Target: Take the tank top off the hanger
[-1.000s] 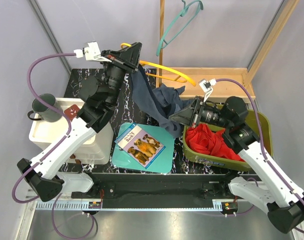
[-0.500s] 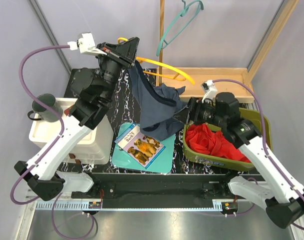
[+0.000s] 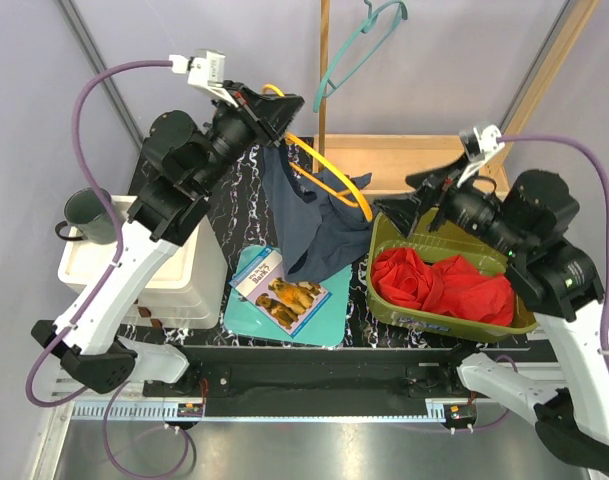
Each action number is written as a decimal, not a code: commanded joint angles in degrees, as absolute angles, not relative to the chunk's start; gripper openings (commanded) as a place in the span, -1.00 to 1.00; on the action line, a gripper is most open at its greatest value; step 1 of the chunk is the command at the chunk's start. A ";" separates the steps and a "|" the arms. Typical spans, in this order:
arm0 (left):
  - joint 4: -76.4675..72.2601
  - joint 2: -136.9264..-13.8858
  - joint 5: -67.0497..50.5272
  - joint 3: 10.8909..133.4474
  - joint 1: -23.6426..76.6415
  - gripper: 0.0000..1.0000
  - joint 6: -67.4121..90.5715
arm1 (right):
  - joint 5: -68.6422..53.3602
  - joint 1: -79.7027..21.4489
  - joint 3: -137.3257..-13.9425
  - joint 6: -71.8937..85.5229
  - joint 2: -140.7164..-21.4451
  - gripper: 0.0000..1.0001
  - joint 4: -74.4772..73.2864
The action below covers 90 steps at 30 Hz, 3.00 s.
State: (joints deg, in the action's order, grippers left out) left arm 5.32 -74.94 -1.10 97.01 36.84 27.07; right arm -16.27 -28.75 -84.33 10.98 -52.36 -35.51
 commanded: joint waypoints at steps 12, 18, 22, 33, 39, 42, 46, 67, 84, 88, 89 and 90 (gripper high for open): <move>4.92 -81.47 -9.67 106.35 45.61 -1.00 23.99 | -40.87 -28.83 -92.38 10.54 -66.71 0.22 -37.53; 4.83 -82.18 -8.53 105.82 48.86 -1.00 23.82 | -39.81 -28.83 -90.09 14.67 -66.45 -0.61 -36.57; 5.10 -81.21 -6.33 104.42 49.40 -0.94 22.68 | -40.43 -28.92 -88.51 18.01 -65.92 -1.00 -34.98; 5.28 -64.09 3.42 86.95 49.31 0.49 17.49 | -39.64 -28.83 -88.42 21.97 -64.95 -1.00 -29.97; 5.70 -55.99 4.57 75.86 49.39 0.49 20.38 | -42.10 -28.92 -89.30 24.08 -66.71 -1.00 -29.45; 6.68 -57.39 2.29 74.53 49.31 0.36 22.14 | -43.24 -28.83 -90.00 25.48 -66.71 -1.00 -28.57; 7.29 -62.13 0.35 75.84 49.31 0.35 23.55 | -44.03 -28.83 -89.65 26.45 -66.27 -1.00 -27.95; 7.38 -68.82 -3.34 80.24 43.07 -1.00 29.01 | -41.23 -28.83 -84.11 28.74 -61.61 -1.00 -27.07; -7.91 -60.03 -15.55 72.33 35.95 -1.00 42.72 | -32.95 -28.83 -73.74 28.12 -56.60 -1.00 -29.79; 4.70 -61.61 -8.11 76.45 34.02 -1.00 41.57 | -37.87 -28.83 -74.35 28.83 -55.11 -1.00 -29.88; 8.05 -62.39 -4.34 77.77 33.14 -1.00 41.83 | -41.19 -28.83 -74.53 29.00 -54.59 -1.00 -29.80; 11.39 -64.23 -3.44 79.52 31.13 -1.00 42.10 | -42.70 -28.83 -74.53 28.92 -53.27 -1.00 -29.79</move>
State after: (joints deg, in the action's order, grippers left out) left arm 3.29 -61.10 -10.48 73.19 34.87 40.14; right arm -35.40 -28.49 -73.34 28.88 -57.43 -31.92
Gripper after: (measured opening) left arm 0.016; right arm 0.093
